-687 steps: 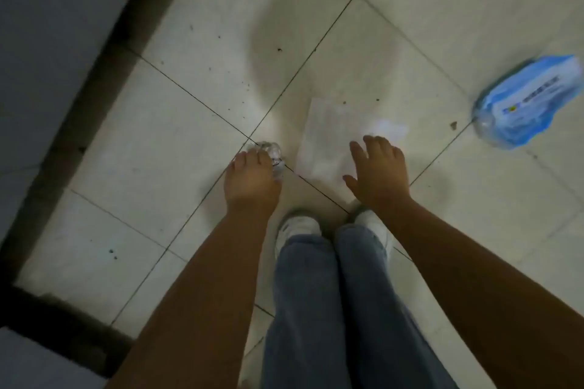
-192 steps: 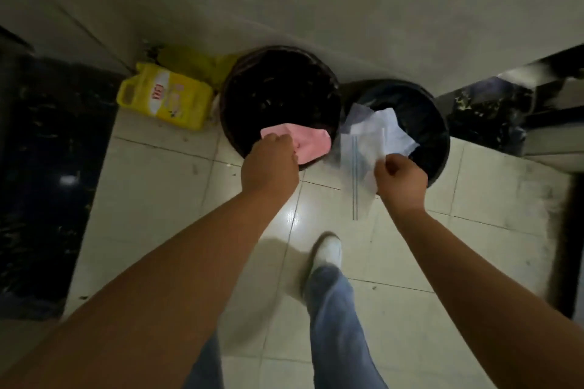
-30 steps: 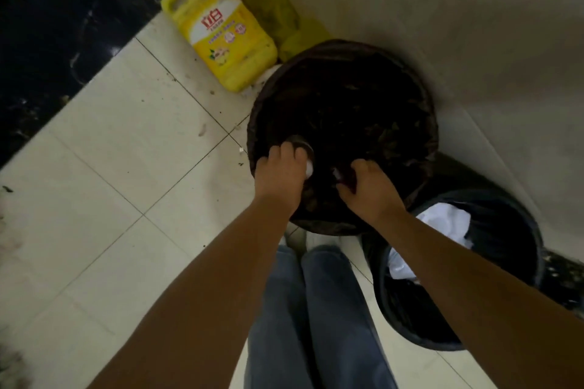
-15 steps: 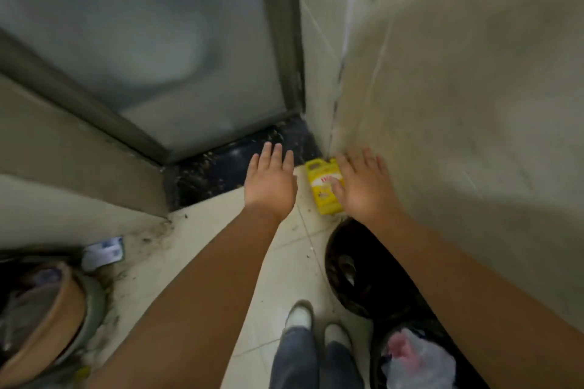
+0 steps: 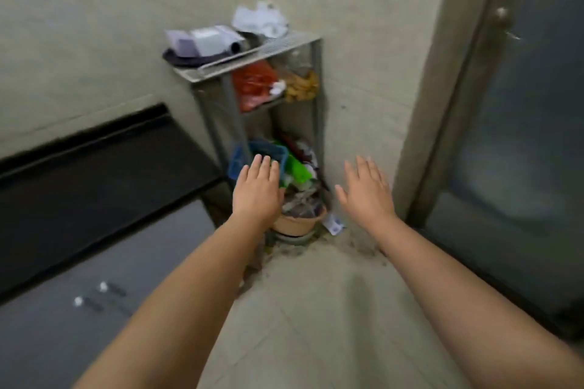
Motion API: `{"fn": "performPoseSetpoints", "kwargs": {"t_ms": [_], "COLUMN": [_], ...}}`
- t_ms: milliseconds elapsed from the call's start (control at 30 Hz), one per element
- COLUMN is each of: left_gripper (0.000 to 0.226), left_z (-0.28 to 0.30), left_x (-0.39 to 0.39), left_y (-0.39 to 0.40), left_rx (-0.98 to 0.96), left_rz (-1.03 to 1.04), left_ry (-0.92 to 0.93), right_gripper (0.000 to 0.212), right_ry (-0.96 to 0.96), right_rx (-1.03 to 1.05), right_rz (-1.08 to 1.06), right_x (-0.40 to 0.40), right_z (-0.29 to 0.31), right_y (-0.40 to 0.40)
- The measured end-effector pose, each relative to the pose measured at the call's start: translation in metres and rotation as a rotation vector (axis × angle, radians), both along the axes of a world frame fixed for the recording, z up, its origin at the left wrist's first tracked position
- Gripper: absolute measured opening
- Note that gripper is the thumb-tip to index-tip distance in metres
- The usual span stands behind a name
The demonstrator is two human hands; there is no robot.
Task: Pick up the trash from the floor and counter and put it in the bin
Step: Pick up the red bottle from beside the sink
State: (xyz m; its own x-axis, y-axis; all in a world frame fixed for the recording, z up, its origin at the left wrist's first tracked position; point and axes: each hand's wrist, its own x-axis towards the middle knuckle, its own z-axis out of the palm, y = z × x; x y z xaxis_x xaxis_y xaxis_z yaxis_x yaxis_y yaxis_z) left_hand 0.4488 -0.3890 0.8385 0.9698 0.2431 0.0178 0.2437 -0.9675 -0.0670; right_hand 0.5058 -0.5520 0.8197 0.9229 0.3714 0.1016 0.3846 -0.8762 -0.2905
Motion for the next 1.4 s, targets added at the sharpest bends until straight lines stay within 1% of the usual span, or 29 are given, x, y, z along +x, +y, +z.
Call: {"fn": "performPoseSetpoints", "kwargs": {"t_ms": [133,300,367,433,533,633,767,933,1033,1133,1233,1300,1367,1400], "left_gripper": [0.060,0.065,0.065,0.066,0.066,0.065,0.064,0.061,0.062,0.061,0.061,0.061,0.061,0.061], "left_z": [0.026,0.037,0.037,0.033,0.029,0.021,0.009,-0.007,-0.022,-0.029,-0.032,-0.037,-0.043,-0.045], "left_x": [-0.153,-0.379,-0.475,-0.540,-0.657,-0.748,-0.836,-0.924,-0.973,-1.017,-1.051,-1.066,-1.079,-1.085], "left_y": [0.142,0.267,0.301,0.321,0.347,0.367,0.395,0.450,0.493,0.540,0.577,0.594,0.607,0.612], "left_rx": [0.035,0.052,0.058,0.044,0.040,0.023,-0.002,-0.001,-0.030,-0.119,-0.140,-0.172,-0.227,-0.250], "left_rz": [0.326,0.702,0.861,0.961,1.179,1.347,1.551,1.736,1.856,1.967,2.036,2.071,2.098,2.110], "left_ry": [-0.034,-0.030,-0.014,-0.018,0.003,-0.004,-0.022,-0.033,-0.021,0.010,-0.020,-0.014,0.029,0.042], "right_gripper": [0.056,0.058,0.057,0.057,0.057,0.056,0.053,0.042,0.042,0.050,0.059,0.061,0.051,0.044], "right_ry": [-0.058,-0.077,-0.074,-0.057,-0.034,-0.047,-0.072,-0.182,-0.267,-0.360,-0.535,-0.712,-0.914,-0.981], "right_rx": [0.002,0.004,-0.007,-0.018,-0.031,-0.056,-0.107,-0.146,-0.192,-0.299,-0.424,-0.511,-0.555,-0.554], "right_rz": [0.361,0.759,0.926,1.027,1.242,1.411,1.579,1.787,1.939,2.067,2.193,2.264,2.350,2.394], "right_x": [-0.100,-0.290,-0.375,-0.434,-0.542,-0.626,-0.713,-0.817,-0.885,-0.951,-1.003,-1.028,-1.045,-1.050], "right_z": [0.031,0.043,0.041,0.039,0.036,0.034,0.023,-0.002,-0.024,-0.043,-0.060,-0.074,-0.086,-0.090], "right_y": [0.170,0.345,0.401,0.435,0.492,0.541,0.611,0.728,0.803,0.865,0.908,0.930,0.949,0.956]}}
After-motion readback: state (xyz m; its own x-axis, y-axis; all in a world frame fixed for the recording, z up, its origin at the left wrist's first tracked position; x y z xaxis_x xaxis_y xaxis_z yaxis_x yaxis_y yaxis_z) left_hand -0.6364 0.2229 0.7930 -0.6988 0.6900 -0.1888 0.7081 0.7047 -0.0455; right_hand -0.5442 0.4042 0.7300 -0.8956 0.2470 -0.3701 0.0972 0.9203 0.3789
